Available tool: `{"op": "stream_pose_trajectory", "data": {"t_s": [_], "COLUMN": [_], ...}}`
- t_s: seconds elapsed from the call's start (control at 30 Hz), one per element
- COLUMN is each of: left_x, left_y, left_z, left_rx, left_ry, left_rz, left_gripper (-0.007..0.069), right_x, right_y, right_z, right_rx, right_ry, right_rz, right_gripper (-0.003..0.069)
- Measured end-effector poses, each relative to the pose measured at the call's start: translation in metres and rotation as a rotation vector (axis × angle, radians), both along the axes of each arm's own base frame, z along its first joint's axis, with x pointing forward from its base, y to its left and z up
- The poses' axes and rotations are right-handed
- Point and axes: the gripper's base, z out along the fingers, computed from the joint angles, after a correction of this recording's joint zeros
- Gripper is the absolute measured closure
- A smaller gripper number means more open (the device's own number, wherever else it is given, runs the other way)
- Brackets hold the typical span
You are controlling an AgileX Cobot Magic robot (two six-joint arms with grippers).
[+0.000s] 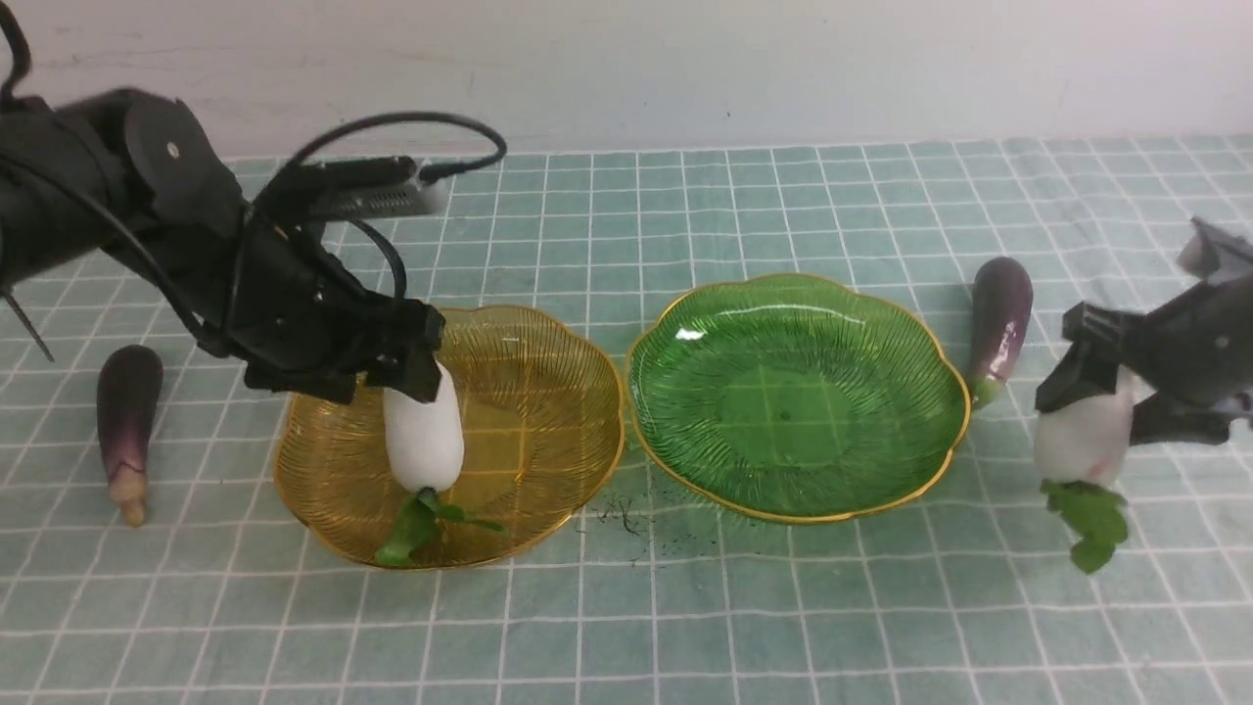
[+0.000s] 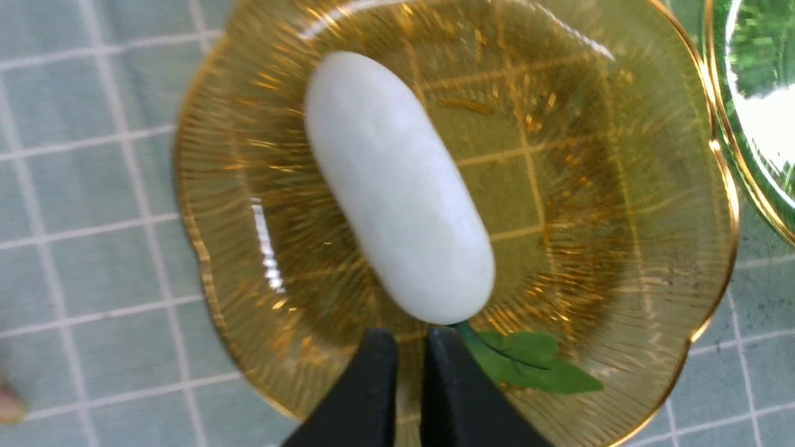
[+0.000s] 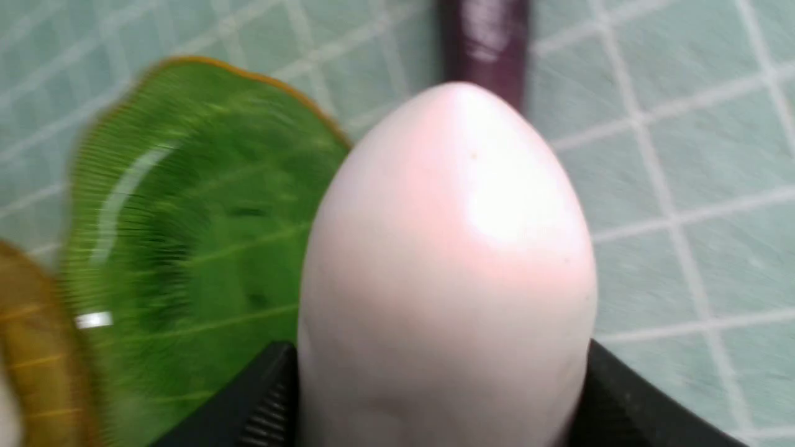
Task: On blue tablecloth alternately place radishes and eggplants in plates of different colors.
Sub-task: 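Place the white radish onto the plate beside the other radish with the right gripper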
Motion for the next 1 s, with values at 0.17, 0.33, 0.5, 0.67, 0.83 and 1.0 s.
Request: {"op": "stream_pose_trajectory", "data": {"t_s": [0.17, 0.33, 0.5, 0.67, 0.83, 1.0], "left_x": [-0.02, -0.031, -0.036, -0.036, -0.036, -0.034], "left_y": [0.056, 0.091, 0.106, 0.108, 0.108, 0.109], "left_z": [0.014, 0.003, -0.002, -0.002, -0.003, -0.007], "left_rx": [-0.064, -0.143, -0.16, -0.153, -0.153, -0.15], "left_ry": [-0.018, 0.014, 0.024, 0.024, 0.028, 0.036], "left_rz": [0.203, 0.348, 0.404, 0.406, 0.405, 0.402], "left_gripper": [0.0622, 0.0622, 0.0622, 0.0622, 0.0622, 0.0589], "right_x": [-0.001, 0.008, 0.024, 0.044, 0.06, 0.068], "right_y": [0.083, 0.162, 0.226, 0.269, 0.288, 0.293], "right_z": [0.019, 0.009, -0.011, -0.04, -0.055, -0.057], "right_rx": [0.102, 0.138, 0.151, 0.171, 0.199, 0.199], "right_ry": [-0.154, -0.18, -0.167, -0.126, -0.091, -0.079], "right_rz": [0.184, 0.351, 0.485, 0.556, 0.599, 0.621], "right_gripper": [0.0184, 0.0184, 0.0184, 0.0184, 0.0163, 0.0069]}}
